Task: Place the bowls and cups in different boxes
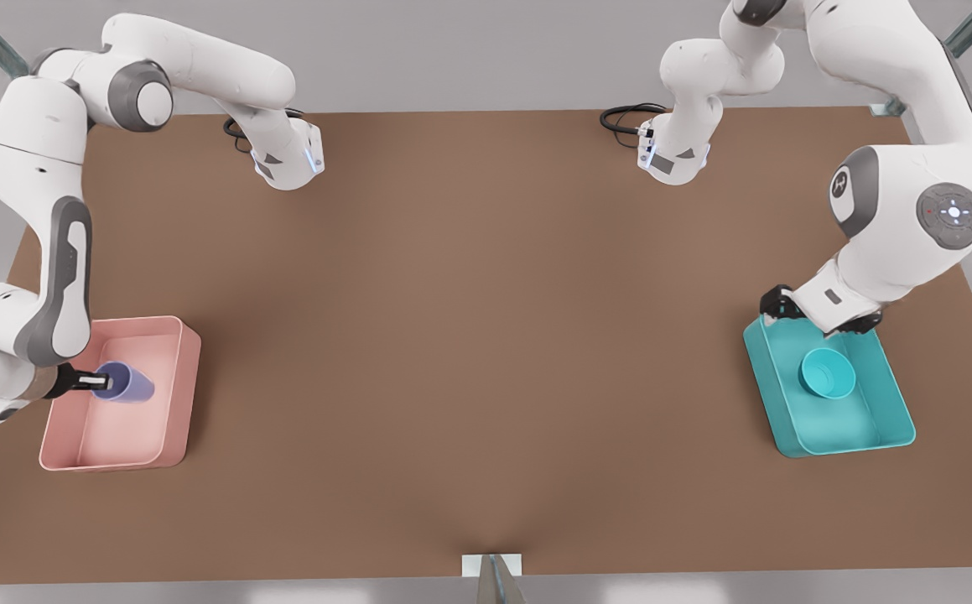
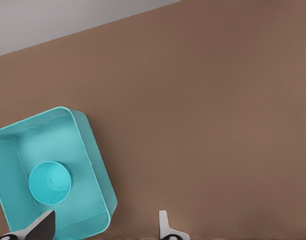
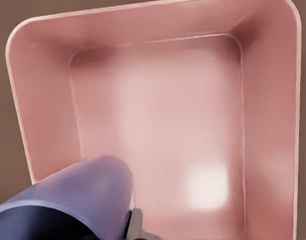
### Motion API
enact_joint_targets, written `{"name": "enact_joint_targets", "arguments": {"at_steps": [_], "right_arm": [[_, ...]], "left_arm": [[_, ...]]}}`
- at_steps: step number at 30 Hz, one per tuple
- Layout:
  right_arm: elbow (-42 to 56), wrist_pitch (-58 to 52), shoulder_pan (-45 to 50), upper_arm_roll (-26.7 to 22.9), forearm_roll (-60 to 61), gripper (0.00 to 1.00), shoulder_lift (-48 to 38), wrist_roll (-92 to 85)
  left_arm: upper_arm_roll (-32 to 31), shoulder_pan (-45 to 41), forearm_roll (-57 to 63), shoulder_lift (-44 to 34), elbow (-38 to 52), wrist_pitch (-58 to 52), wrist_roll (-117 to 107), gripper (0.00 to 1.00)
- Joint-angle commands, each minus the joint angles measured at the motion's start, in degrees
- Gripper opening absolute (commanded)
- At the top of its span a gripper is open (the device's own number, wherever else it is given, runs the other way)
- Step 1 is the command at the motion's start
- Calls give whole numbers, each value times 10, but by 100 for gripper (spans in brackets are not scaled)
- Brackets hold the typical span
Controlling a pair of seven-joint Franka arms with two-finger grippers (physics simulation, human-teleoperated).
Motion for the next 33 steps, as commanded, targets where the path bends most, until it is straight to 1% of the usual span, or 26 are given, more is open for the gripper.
{"name": "enact_joint_targets", "arguments": {"at_steps": [1, 5, 10, 11, 12, 13, 20, 24, 26, 27, 28, 29, 30, 31, 32, 33], "right_arm": [[4, 31, 0, -1, -5, 21, 14, -112], [4, 51, 2, -1, -5, 21, 34, -110], [3, 62, 3, -1, -8, 21, 46, -106], [2, 62, 3, 0, -8, 46, 47, -105], [2, 62, 3, 0, -8, 77, 50, -105], [2, 62, 2, 0, -8, 100, 51, -105], [3, 55, 0, 1, -8, 100, 46, -110], [3, 10, 3, 6, -4, 100, -4, -111], [7, -63, 28, 9, 2, 100, -68, -101], [21, -89, 45, 9, 8, 100, -85, -100], [49, -133, 74, 9, 6, 100, -93, -51], [59, -169, 98, 9, -3, 100, -108, 37], [58, -198, 137, 8, -6, 100, -133, 132], [57, -232, 151, 9, -8, 100, -157, 181], [57, -251, 154, 9, -8, 100, -167, 181], [55, -275, 162, 8, -8, 100, -195, 178]], "left_arm": [[-3, 12, 3, -1, 8, -142, -130, 100], [-3, 12, 0, -6, 11, -172, -130, 100], [-2, 19, -1, -6, 9, -173, -130, 100], [-2, 20, -1, -5, 9, -173, -130, 100], [-2, 20, -1, -5, 9, -173, -130, 100], [-2, 20, -1, -5, 9, -173, -130, 100], [-2, 20, -1, -5, 8, -178, -130, 100], [-2, 20, 0, -5, 8, -178, -130, 100], [-2, 20, 0, -6, 9, -182, -130, 100], [-2, 20, 0, -6, 9, -182, -130, 100], [-2, 20, 0, -6, 9, -181, -130, 100], [-3, 20, 0, -6, 9, -181, -130, 100], [-2, 20, 0, -6, 8, -182, -130, 100], [-3, 20, 0, -6, 9, -182, -130, 100], [-2, 20, 0, -6, 8, -182, -130, 100], [-2, 20, 0, -6, 8, -182, -130, 100]]}}
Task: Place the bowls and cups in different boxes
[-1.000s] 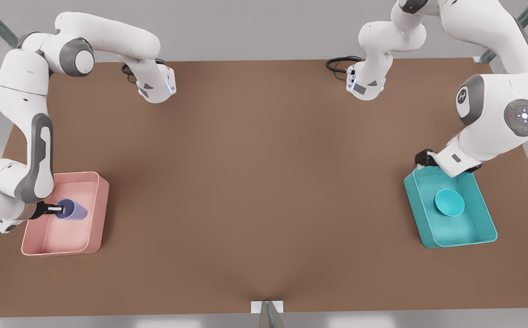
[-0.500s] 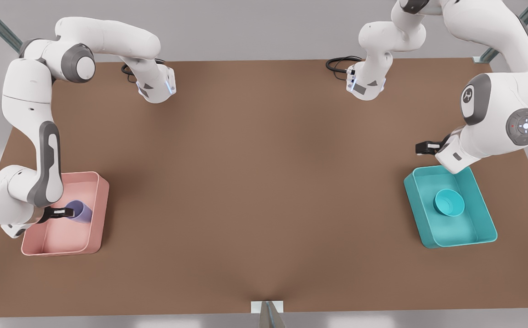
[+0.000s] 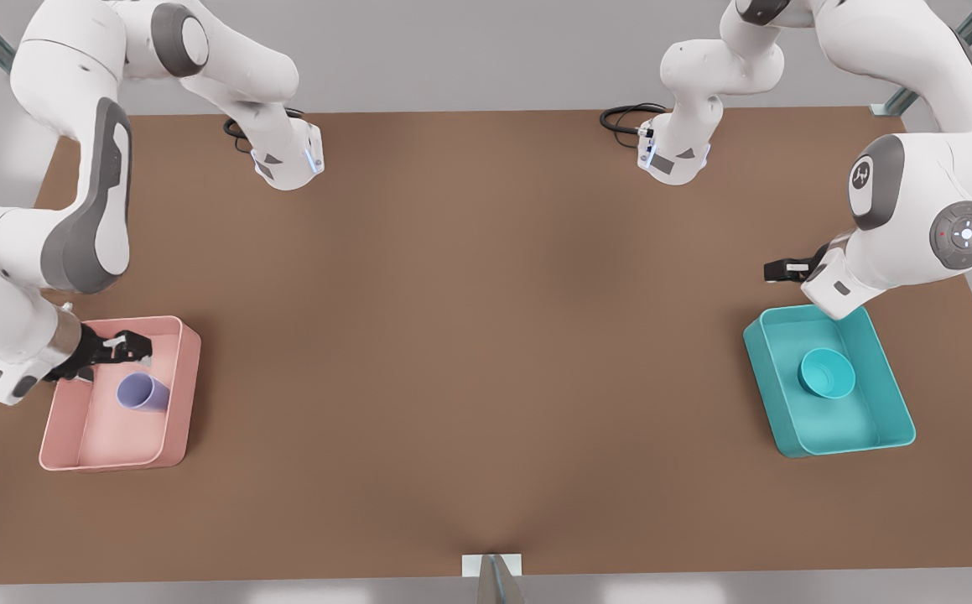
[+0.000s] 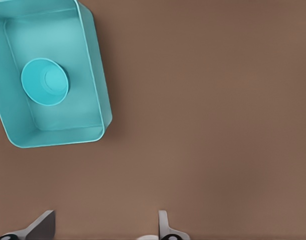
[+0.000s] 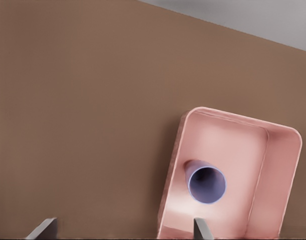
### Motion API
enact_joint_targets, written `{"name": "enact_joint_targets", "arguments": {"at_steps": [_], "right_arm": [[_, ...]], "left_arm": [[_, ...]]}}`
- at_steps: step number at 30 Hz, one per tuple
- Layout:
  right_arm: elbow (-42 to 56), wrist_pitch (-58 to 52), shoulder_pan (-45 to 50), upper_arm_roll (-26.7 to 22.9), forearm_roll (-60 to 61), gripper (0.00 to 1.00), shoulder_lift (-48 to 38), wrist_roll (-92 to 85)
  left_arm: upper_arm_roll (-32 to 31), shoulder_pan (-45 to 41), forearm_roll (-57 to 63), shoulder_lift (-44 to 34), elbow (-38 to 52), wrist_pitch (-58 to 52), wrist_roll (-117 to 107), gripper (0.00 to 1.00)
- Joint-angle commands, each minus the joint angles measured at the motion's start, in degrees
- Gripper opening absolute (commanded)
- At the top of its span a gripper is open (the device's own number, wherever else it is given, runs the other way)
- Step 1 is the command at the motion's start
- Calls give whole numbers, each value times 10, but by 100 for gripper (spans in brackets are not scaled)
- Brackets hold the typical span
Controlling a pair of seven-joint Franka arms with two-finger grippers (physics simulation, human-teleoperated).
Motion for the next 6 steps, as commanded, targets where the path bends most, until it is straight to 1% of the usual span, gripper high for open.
{"name": "enact_joint_targets", "arguments": {"at_steps": [1, 3, 4, 6], "right_arm": [[-6, -133, 5, -1, 1, 100, -40, 198], [-8, -149, 4, -2, 9, 100, -63, 201], [-27, -147, 4, -2, 10, 100, -80, 213], [-33, -145, 2, -2, 12, 100, -84, 213]], "left_arm": [[0, 0, 0, 0, 0, -3, -21, 100], [-1, 0, 0, -1, 1, -12, -21, 100], [-1, 0, 1, -1, 1, -12, -21, 100], [-1, 0, 1, -1, 1, -12, -21, 100]]}}
